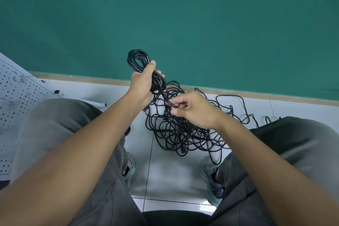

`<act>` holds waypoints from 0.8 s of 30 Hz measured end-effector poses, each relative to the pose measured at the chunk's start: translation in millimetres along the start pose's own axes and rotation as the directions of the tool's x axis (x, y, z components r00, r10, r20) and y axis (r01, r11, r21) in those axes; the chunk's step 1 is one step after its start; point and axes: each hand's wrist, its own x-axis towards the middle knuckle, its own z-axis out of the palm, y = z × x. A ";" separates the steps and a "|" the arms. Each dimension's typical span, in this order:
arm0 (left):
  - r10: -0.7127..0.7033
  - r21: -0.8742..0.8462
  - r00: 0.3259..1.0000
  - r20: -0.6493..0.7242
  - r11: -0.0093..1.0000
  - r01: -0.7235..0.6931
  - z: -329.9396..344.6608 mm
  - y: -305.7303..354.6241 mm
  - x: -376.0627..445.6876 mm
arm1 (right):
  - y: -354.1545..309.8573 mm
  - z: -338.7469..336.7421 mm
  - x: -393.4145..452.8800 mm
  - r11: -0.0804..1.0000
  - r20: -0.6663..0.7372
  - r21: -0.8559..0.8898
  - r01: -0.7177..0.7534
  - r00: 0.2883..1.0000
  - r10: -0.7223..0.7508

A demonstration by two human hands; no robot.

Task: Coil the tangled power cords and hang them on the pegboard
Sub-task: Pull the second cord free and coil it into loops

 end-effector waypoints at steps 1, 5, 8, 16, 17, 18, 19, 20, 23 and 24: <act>0.020 0.056 1.000 0.018 0.998 -0.021 0.8 -0.6 -0.3 | -1.6 -3.3 -1.0 1.000 -0.044 0.018 0.011 0.999 -0.010; 0.018 0.226 0.992 0.129 0.973 -0.047 2.7 -6.6 -4.1 | -11.9 -12.9 -6.3 0.994 -0.229 0.061 0.086 0.971 -0.070; -0.027 0.324 0.959 0.283 0.944 -0.069 2.8 -10.6 -11.6 | -14.3 -13.4 -8.0 0.987 -0.339 -0.004 0.164 0.928 -0.155; -0.223 0.397 0.821 0.526 0.918 -0.006 5.9 -4.9 -28.6 | -9.2 -27.6 -5.3 0.996 -0.513 0.012 0.087 0.856 -0.069; -0.241 0.413 0.801 0.548 0.911 -0.009 6.1 -4.4 -30.4 | -8.0 -28.3 -5.5 0.997 -0.515 0.013 0.074 0.855 -0.057; -0.260 0.423 0.783 0.565 0.906 -0.005 6.4 -4.0 -32.4 | -6.8 -28.9 -5.5 0.998 -0.513 0.021 0.065 0.857 -0.045; -0.279 0.430 0.765 0.580 0.903 0.003 6.7 -3.8 -34.0 | -5.4 -29.2 -5.6 0.997 -0.508 0.044 0.062 0.861 -0.031; -0.298 0.433 0.746 0.596 0.901 0.014 7.2 -3.2 -35.9 | -3.8 -29.0 -5.2 0.994 -0.498 0.087 0.068 0.867 -0.016; -0.352 0.415 0.704 0.618 0.905 0.088 7.8 -3.0 -38.2 | -0.3 -28.1 -3.1 0.972 -0.450 0.209 0.103 0.893 0.002; -0.363 0.403 0.695 0.620 0.908 0.115 7.3 -2.9 -38.0 | 0.7 -28.5 -2.6 0.965 -0.436 0.236 0.114 0.900 0.001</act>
